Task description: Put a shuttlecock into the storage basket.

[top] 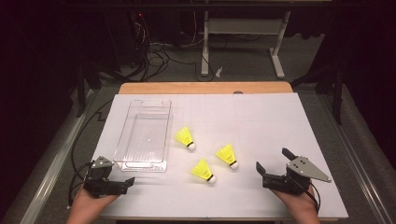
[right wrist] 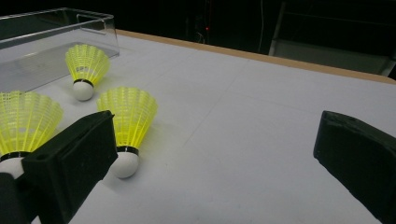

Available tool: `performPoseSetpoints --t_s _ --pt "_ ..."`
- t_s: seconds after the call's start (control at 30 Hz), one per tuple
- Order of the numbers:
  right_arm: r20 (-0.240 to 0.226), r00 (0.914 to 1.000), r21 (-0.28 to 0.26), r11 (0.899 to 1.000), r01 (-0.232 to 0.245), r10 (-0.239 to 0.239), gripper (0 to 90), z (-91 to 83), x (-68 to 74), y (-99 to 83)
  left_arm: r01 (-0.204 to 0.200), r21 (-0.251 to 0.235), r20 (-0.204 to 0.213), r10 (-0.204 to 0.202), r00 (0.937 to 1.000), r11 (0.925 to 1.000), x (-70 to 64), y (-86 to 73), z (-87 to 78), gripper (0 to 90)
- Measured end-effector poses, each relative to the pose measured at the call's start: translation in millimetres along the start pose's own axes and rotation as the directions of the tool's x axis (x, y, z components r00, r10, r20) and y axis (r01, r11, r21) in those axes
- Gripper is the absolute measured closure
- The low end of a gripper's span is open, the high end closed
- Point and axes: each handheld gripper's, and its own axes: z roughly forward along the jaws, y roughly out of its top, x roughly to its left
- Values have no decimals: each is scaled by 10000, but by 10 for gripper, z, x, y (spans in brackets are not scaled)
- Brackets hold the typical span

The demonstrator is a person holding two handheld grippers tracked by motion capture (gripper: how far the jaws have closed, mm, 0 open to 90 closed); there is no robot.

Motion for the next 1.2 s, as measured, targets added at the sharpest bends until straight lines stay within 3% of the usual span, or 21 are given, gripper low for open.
performPoseSetpoints --t_s 0.1,0.3,0.47,0.63,0.83,1.07,1.2 --pt "22 10000 27 10000 54 -54 1 1 1 -4 207 270 236 -214 9995 9994 20 44 -13 8" --pt "37 10000 41 10000 52 -53 1 -7 -6 -4 91 1096 406 -136 9991 9939 57 91 5 8" --pt "-8 9999 57 9999 109 -109 1 -13 16 2 -93 2075 574 -27 9983 9782 53 116 34 8" --pt "-28 9999 82 9998 155 -155 1 -10 33 0 -170 2659 600 10 9982 9639 51 115 21 8" --pt "-54 9998 110 9998 184 -183 1 -12 36 1 -216 3101 668 9 9978 9505 37 108 -19 8" --pt "-80 9998 136 9997 178 -176 1 -11 42 1 -211 3290 888 -87 9960 9441 -24 138 -45 8" --pt "-86 9998 140 9997 178 -177 1 -12 43 1 -382 3473 886 78 9960 9370 -90 179 -55 8"
